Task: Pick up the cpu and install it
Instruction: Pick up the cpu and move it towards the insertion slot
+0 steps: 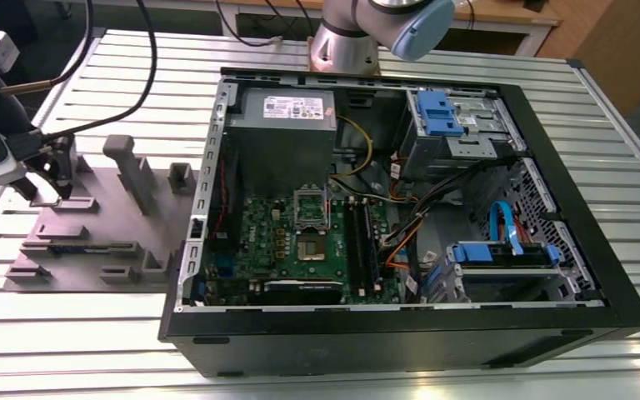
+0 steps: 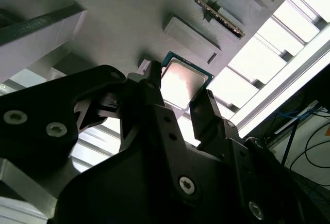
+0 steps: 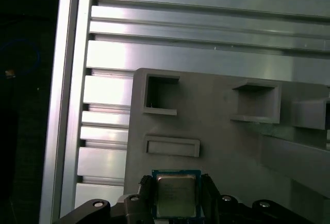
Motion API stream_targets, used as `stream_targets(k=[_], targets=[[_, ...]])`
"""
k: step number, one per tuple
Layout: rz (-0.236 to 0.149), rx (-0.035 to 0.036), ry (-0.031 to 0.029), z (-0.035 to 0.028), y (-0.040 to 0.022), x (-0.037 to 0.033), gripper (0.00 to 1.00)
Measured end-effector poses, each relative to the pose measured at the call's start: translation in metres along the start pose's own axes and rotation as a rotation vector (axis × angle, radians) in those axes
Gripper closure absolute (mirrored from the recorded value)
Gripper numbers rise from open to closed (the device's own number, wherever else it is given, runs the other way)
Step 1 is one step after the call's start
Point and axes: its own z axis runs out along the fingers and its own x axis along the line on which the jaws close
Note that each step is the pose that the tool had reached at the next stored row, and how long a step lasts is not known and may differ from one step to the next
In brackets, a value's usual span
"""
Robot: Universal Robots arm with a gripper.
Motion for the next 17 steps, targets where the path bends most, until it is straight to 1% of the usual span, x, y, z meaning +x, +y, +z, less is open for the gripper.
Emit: stream_targets(k=[6, 14, 17], targets=[[0.000, -0.0002, -0.0003, -0.0057, 0.0003, -0.0001, 0.53], [0.000, -0.0001, -0.0002, -0.0069, 0.0003, -0.0001, 0.53], [0.000, -0.0001, -0.0001, -0.0084, 0.0003, -0.0001, 0.53]])
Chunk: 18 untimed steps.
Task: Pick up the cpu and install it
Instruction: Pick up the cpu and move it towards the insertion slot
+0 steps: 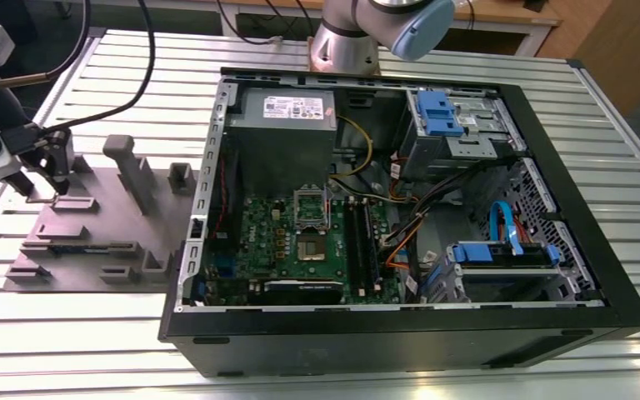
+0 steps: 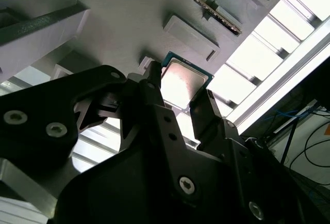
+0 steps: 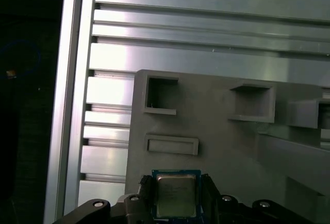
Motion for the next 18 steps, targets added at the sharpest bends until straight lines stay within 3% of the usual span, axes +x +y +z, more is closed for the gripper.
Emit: stream_targets(k=[18], targets=[[0.000, 0.0001, 0.0001, -0.0045, 0.0002, 0.0000, 0.53]])
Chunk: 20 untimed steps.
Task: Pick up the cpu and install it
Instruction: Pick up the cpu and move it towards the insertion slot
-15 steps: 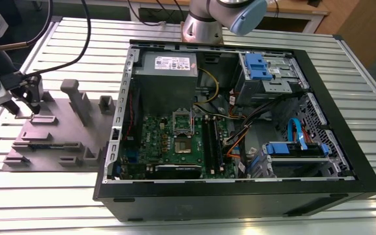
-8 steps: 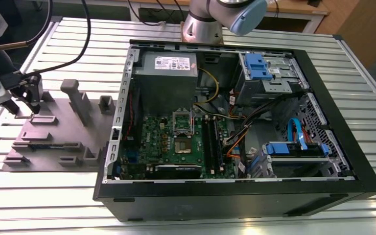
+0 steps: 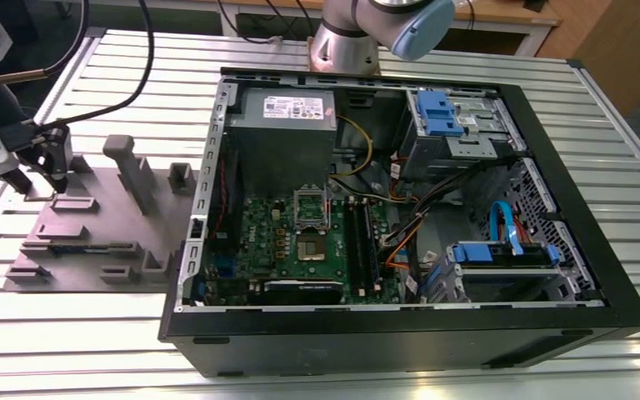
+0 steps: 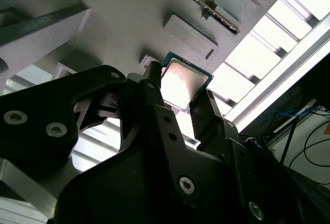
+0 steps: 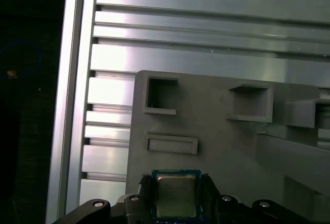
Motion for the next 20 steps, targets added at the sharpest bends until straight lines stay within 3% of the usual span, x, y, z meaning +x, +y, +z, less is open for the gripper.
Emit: stream_targets(k=[9, 15, 20], targets=[[0.000, -0.0001, -0.0002, -0.0085, 0.0004, -0.0002, 0.53], [0.000, -0.0001, -0.0001, -0.0098, 0.0004, -0.0002, 0.53], [0.000, -0.0002, -0.0003, -0.0159, 0.0007, -0.0003, 0.53]])
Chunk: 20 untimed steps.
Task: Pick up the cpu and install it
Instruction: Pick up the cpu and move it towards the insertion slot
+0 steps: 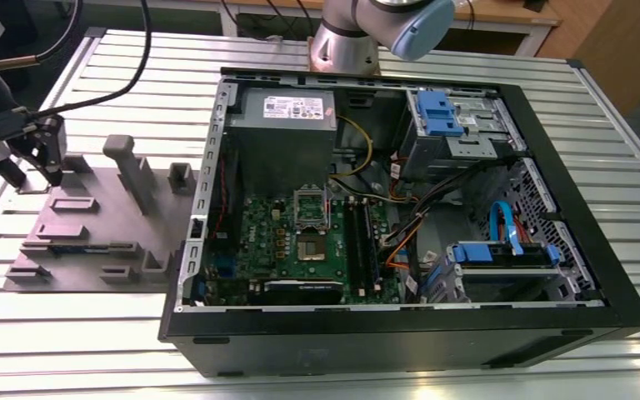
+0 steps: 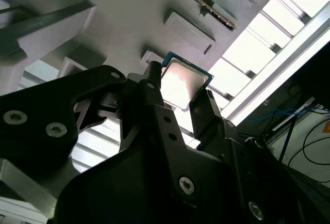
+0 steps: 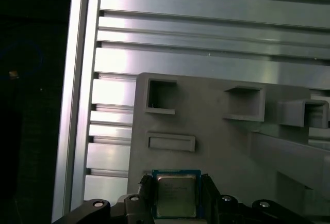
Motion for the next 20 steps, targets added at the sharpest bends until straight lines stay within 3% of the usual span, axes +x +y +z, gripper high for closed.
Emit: stream_targets(k=[9, 20], targets=[[0.000, -0.0009, 0.0001, -0.0205, 0.0008, -0.0003, 0.53], [0.000, -0.0013, 0.0001, -0.0236, 0.0009, -0.0004, 0.53]])
